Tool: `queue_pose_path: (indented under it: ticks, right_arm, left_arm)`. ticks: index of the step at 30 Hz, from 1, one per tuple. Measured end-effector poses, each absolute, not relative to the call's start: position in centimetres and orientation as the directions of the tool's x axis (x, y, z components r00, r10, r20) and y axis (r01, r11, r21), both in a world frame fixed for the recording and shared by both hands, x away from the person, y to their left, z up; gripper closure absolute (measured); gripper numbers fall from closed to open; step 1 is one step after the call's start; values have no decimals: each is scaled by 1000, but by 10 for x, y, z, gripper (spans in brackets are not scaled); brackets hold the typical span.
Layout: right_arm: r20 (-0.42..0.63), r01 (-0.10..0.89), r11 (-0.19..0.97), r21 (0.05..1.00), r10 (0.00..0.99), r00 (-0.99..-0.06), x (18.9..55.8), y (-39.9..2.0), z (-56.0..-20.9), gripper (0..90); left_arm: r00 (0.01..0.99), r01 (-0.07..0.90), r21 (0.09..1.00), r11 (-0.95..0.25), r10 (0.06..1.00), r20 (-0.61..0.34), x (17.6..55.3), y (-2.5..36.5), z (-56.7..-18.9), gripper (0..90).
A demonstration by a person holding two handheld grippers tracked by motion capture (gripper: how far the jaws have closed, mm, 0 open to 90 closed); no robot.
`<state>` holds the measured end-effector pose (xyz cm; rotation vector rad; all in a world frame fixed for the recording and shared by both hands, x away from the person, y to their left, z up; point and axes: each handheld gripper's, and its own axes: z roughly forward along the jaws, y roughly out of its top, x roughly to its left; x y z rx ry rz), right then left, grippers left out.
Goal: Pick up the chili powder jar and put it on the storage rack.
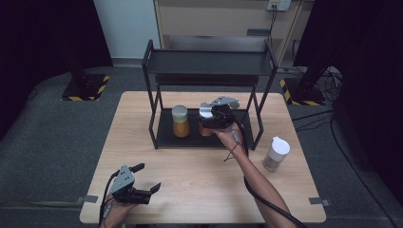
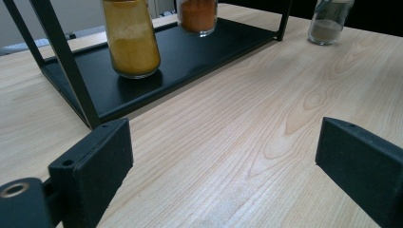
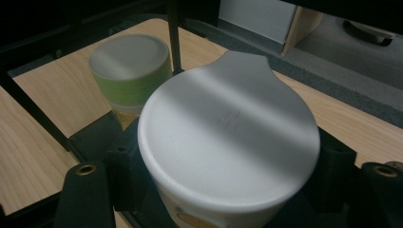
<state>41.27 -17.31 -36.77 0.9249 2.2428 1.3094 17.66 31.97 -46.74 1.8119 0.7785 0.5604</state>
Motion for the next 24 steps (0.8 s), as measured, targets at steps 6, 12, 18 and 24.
queue_pose_path:
  ticks: [6, 12, 18, 24]
  right_arm:
    - [4, 354, 348, 868, 708, -706, 420, -168, -378, 312]
    - [3, 355, 351, 866, 707, -707, 426, -162, -386, 312]
    - [9, 359, 351, 865, 703, -711, 430, -159, -391, 313]
    - [20, 367, 353, 861, 697, -717, 432, -156, -394, 312]
  left_arm:
    - [681, 247, 936, -250, 732, 16, 177, 320, -467, 47]
    - [681, 247, 937, -248, 732, 15, 177, 320, -468, 47]
    - [682, 246, 936, -250, 731, 16, 177, 320, -467, 48]
    - [682, 245, 937, -249, 731, 16, 177, 321, -468, 48]
